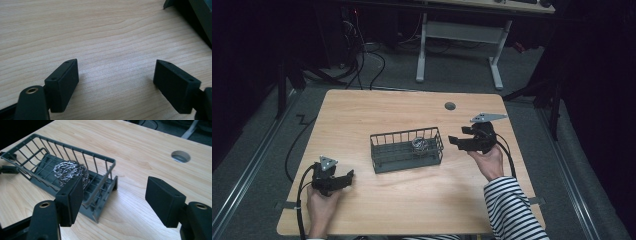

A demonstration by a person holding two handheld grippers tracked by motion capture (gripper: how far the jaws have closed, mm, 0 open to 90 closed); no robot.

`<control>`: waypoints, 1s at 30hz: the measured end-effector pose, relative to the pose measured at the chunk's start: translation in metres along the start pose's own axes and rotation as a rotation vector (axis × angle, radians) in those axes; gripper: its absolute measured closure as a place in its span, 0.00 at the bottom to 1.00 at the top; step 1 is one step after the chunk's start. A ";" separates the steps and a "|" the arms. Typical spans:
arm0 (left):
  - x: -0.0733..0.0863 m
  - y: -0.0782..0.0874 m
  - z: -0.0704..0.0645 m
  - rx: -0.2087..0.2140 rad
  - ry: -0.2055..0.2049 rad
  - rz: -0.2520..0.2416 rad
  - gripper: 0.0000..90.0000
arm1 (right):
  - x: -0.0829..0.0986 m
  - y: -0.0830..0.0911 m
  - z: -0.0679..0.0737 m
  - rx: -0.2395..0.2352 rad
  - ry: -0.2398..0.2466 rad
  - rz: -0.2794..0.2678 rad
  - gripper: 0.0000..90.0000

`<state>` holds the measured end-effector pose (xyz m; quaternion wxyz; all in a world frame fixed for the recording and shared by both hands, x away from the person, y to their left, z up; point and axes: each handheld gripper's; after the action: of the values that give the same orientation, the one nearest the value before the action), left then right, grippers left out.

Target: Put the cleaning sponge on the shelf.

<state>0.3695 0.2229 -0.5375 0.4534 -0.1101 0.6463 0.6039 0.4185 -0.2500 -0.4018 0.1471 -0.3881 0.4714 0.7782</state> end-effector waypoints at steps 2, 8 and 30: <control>0.000 0.000 0.000 0.000 0.000 0.000 0.23 | 0.001 0.003 -0.002 0.006 -0.002 -0.007 0.35; 0.000 0.000 0.000 0.000 0.000 0.000 0.23 | 0.006 0.010 -0.006 0.009 -0.014 -0.026 0.35; 0.000 0.000 0.000 0.000 -0.001 0.000 0.23 | 0.046 0.027 -0.035 0.044 -0.113 -0.059 0.36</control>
<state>0.3695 0.2229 -0.5375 0.4537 -0.1101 0.6462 0.6038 0.3886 -0.2994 -0.4279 0.2047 -0.3539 0.4676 0.7837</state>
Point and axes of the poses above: each handheld gripper's, and its own axes: y roughly backward along the jaws, x roughly out of its underside, z roughly to its left, and after that the axes turned 12 degrees about -y, right-handed
